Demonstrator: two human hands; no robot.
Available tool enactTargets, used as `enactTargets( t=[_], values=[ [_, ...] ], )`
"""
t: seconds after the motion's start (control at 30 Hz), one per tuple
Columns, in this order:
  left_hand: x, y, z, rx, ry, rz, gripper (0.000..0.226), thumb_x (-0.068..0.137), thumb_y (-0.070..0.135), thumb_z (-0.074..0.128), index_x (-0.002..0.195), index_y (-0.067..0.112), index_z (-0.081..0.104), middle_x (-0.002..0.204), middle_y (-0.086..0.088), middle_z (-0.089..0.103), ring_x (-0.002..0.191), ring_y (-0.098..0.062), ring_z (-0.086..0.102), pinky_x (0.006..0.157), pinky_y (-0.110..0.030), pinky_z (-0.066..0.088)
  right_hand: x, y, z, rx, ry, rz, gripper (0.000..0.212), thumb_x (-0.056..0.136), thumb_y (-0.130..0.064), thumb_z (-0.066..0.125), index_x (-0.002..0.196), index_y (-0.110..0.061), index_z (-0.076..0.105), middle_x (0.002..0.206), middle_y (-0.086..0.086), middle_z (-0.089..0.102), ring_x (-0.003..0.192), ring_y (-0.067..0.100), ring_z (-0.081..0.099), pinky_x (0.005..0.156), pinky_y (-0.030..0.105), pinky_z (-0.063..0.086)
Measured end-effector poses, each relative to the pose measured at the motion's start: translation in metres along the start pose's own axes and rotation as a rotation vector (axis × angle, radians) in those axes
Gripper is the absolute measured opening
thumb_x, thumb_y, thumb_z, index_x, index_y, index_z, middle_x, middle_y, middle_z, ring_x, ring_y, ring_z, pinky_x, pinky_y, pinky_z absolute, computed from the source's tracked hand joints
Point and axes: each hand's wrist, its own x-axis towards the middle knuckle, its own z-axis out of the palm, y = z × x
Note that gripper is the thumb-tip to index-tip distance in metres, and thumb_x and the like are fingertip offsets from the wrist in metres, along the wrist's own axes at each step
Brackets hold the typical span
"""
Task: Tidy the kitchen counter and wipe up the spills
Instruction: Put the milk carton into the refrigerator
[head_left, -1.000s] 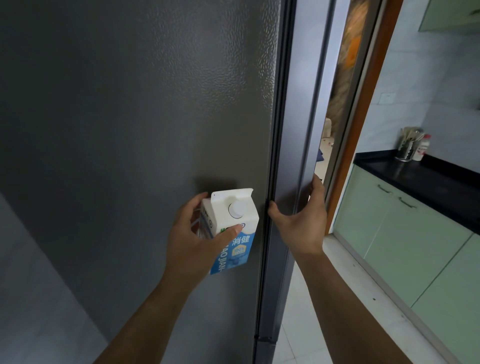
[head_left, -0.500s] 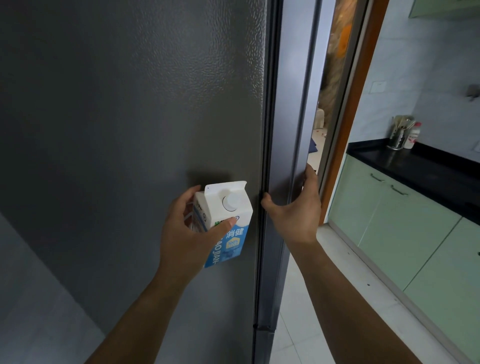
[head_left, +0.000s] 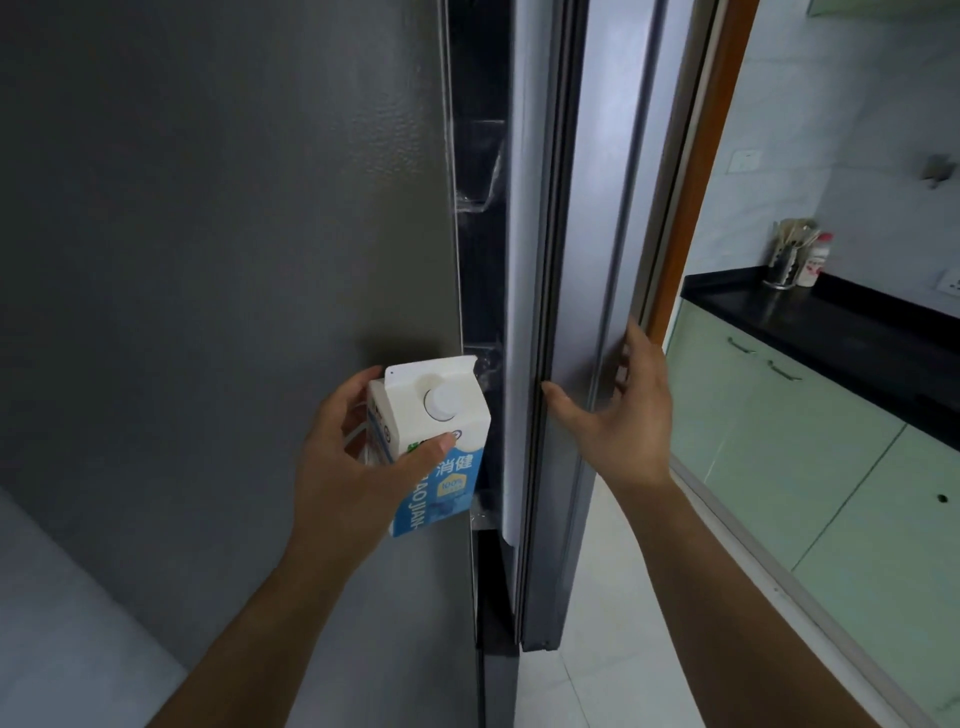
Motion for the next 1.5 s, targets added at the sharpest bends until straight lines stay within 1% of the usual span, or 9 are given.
enactTargets(
  t=[0.17, 0.43, 0.57, 0.87, 1.07, 1.17, 1.27, 1.4, 1.5],
  values=[
    [-0.003, 0.012, 0.034, 0.009, 0.011, -0.001, 0.067, 0.044, 0.044, 0.088, 0.101, 0.045, 0.052, 0.108, 0.017, 0.063, 0.104, -0.007, 0.06, 0.079, -0.021, 0.048, 0.008, 0.013, -0.015, -0.044, 0.023, -0.004, 0.09, 0.066, -0.032, 0.081, 0.14, -0.017, 0.031, 0.13, -0.001, 0.043, 0.113, 0.002, 0.038, 0.092, 0.008, 0.03],
    [-0.01, 0.021, 0.098, -0.021, 0.064, -0.04, 0.066, 0.043, 0.042, 0.077, 0.106, 0.037, 0.056, 0.111, 0.008, 0.065, 0.106, -0.014, 0.061, 0.083, -0.035, 0.053, 0.038, 0.063, -0.066, 0.078, -0.044, 0.039, 0.091, 0.069, -0.03, 0.08, 0.143, -0.026, 0.027, 0.139, -0.013, 0.039, 0.126, 0.004, 0.038, 0.107, 0.031, 0.038],
    [-0.012, 0.024, 0.136, -0.025, 0.088, -0.058, 0.062, 0.051, 0.033, 0.077, 0.109, 0.033, 0.055, 0.114, 0.006, 0.064, 0.105, -0.019, 0.062, 0.078, -0.038, 0.056, 0.064, 0.101, -0.094, 0.127, -0.023, 0.061, 0.085, 0.071, -0.031, 0.078, 0.141, -0.029, 0.029, 0.14, -0.006, 0.046, 0.126, 0.012, 0.047, 0.104, 0.041, 0.043],
    [-0.015, 0.033, 0.211, 0.014, 0.171, -0.063, 0.058, 0.051, 0.036, 0.077, 0.102, 0.043, 0.05, 0.112, 0.01, 0.063, 0.104, -0.013, 0.061, 0.08, -0.031, 0.053, 0.1, 0.131, -0.13, -0.056, -0.07, -0.263, 0.066, 0.084, -0.028, 0.064, 0.14, -0.012, 0.033, 0.15, 0.005, 0.028, 0.136, 0.008, 0.024, 0.111, 0.016, 0.021],
    [0.0, 0.031, 0.237, 0.053, 0.147, -0.069, 0.052, 0.056, 0.029, 0.078, 0.098, 0.043, 0.051, 0.106, 0.015, 0.062, 0.101, -0.009, 0.061, 0.081, -0.032, 0.052, 0.136, 0.134, -0.109, -0.067, -0.283, -0.418, 0.046, 0.087, -0.031, 0.061, 0.127, -0.011, 0.05, 0.13, 0.006, 0.051, 0.119, 0.017, 0.048, 0.098, 0.019, 0.036],
    [0.017, 0.025, 0.244, 0.076, 0.121, -0.086, 0.051, 0.062, 0.021, 0.08, 0.096, 0.043, 0.05, 0.105, 0.017, 0.061, 0.097, -0.008, 0.061, 0.082, -0.034, 0.054, 0.163, 0.144, -0.093, -0.179, -0.305, -0.494, 0.041, 0.086, -0.033, 0.059, 0.12, -0.009, 0.055, 0.116, 0.009, 0.061, 0.102, 0.025, 0.058, 0.084, 0.032, 0.047],
    [0.043, 0.016, 0.247, 0.08, 0.092, -0.11, 0.051, 0.056, 0.032, 0.077, 0.099, 0.041, 0.051, 0.106, 0.017, 0.061, 0.096, -0.009, 0.062, 0.081, -0.038, 0.055, 0.19, 0.151, -0.074, -0.332, -0.304, -0.558, 0.041, 0.085, -0.032, 0.061, 0.116, -0.006, 0.057, 0.11, 0.013, 0.062, 0.09, 0.03, 0.062, 0.068, 0.035, 0.05],
    [0.084, 0.004, 0.254, 0.042, 0.107, -0.102, 0.06, 0.051, 0.036, 0.075, 0.106, 0.035, 0.052, 0.11, 0.01, 0.062, 0.1, -0.015, 0.062, 0.081, -0.039, 0.055, 0.229, 0.154, -0.05, -0.604, -0.46, -0.486, 0.048, 0.094, -0.042, 0.043, 0.129, -0.01, 0.044, 0.124, 0.009, 0.051, 0.103, 0.026, 0.056, 0.075, 0.034, 0.047],
    [0.116, -0.007, 0.258, -0.005, 0.144, -0.071, 0.054, 0.053, 0.032, 0.077, 0.101, 0.038, 0.054, 0.113, 0.007, 0.063, 0.104, -0.017, 0.062, 0.085, -0.041, 0.054, 0.257, 0.158, -0.031, -0.584, -0.502, -0.457, 0.043, 0.096, -0.041, 0.039, 0.125, -0.011, 0.049, 0.12, 0.008, 0.056, 0.101, 0.024, 0.058, 0.078, 0.033, 0.049]
  ],
)
